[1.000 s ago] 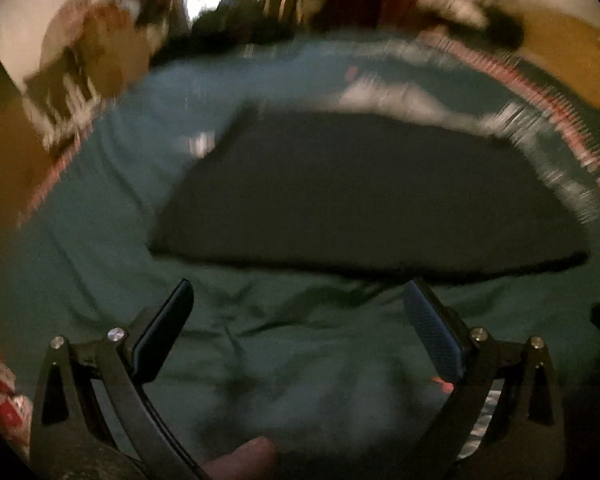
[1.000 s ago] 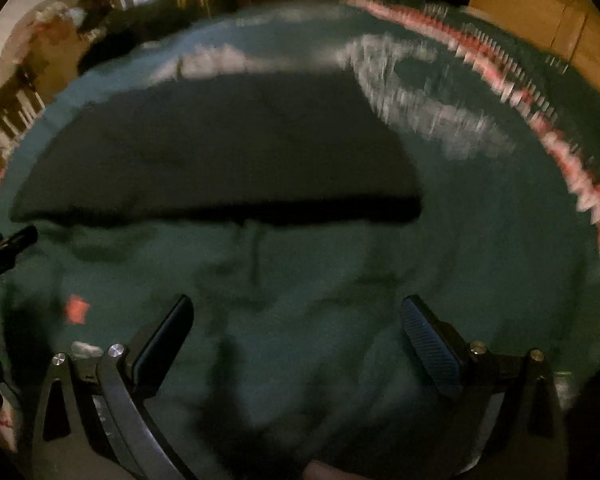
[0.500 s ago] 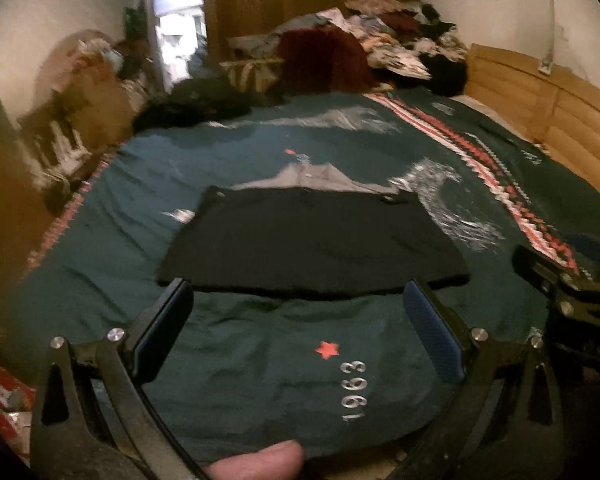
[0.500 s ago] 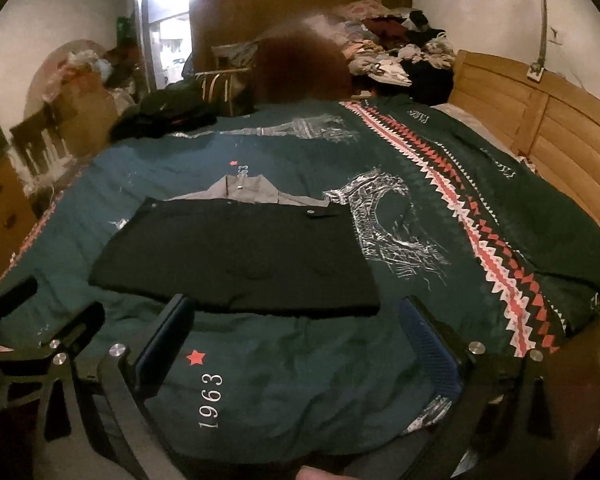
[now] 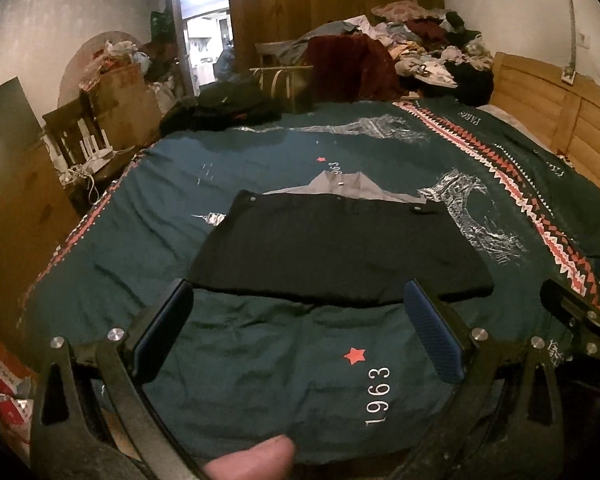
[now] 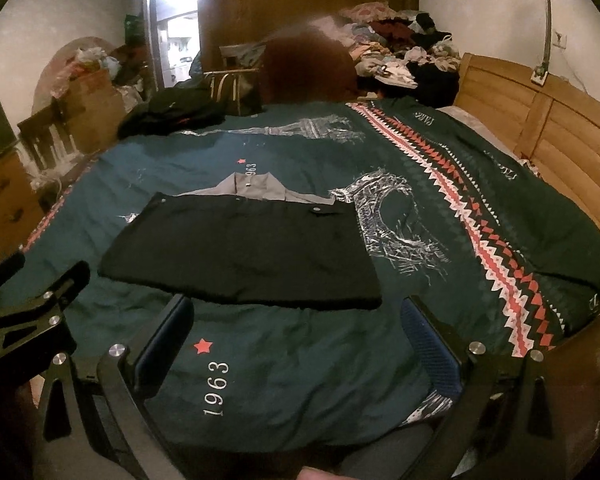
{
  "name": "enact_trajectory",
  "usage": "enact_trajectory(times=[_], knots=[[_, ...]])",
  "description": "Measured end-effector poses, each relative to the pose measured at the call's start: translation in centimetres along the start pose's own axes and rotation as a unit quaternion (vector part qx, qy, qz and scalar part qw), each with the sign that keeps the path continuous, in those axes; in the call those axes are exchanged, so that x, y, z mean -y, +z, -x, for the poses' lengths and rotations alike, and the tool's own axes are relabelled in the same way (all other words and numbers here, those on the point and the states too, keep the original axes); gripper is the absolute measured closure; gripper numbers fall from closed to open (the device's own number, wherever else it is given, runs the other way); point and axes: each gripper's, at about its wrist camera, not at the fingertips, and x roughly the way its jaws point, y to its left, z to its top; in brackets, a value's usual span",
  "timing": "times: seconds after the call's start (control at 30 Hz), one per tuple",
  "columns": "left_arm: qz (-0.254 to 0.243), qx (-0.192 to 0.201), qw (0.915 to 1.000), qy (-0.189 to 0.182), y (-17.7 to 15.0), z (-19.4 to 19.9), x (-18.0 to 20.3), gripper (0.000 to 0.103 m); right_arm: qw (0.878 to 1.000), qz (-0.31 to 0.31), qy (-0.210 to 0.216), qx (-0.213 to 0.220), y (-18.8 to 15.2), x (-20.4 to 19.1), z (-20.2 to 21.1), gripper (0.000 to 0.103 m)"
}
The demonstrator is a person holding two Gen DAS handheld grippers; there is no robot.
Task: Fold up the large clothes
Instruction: 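Release the shirt and pull both grippers back from it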
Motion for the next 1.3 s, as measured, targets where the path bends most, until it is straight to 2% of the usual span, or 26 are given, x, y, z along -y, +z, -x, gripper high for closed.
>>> enact_trajectory(times=[0.3, 0.8, 0.93, 1.03, 1.17, 1.3], knots=[[-0.021, -0.019, 0.9996, 0.009, -0.6, -0.4, 1.3, 0.0, 1.0, -0.01, 0.02, -0.022, -0.7, 0.6, -1.1, 0.0], [-0.042, -0.026, 0.9983, 0.03, -1.1, -0.3, 2.0, 0.0, 0.999, -0.016, 0.021, -0.04, -1.7, 1.0, -2.3, 0.0], [-0.045, -0.029, 0.9976, 0.043, -1.2, -0.2, 1.9, 0.0, 0.998, -0.038, 0.026, -0.035, -3.2, 1.1, -2.0, 0.0], [-0.046, -0.027, 0.9971, 0.055, -1.3, -0.2, 1.6, 0.0, 0.996, -0.068, 0.047, -0.034, -4.7, 1.3, -1.5, 0.0], [-0.047, -0.035, 0.9966, 0.058, -1.3, -0.6, 1.3, 0.0, 0.995, -0.078, 0.06, -0.025, -6.3, 1.0, -0.5, 0.0], [-0.046, -0.044, 0.9965, 0.054, -1.4, -0.8, 1.3, 0.0, 0.995, -0.077, 0.06, -0.018, -6.5, 1.0, -0.1, 0.0]])
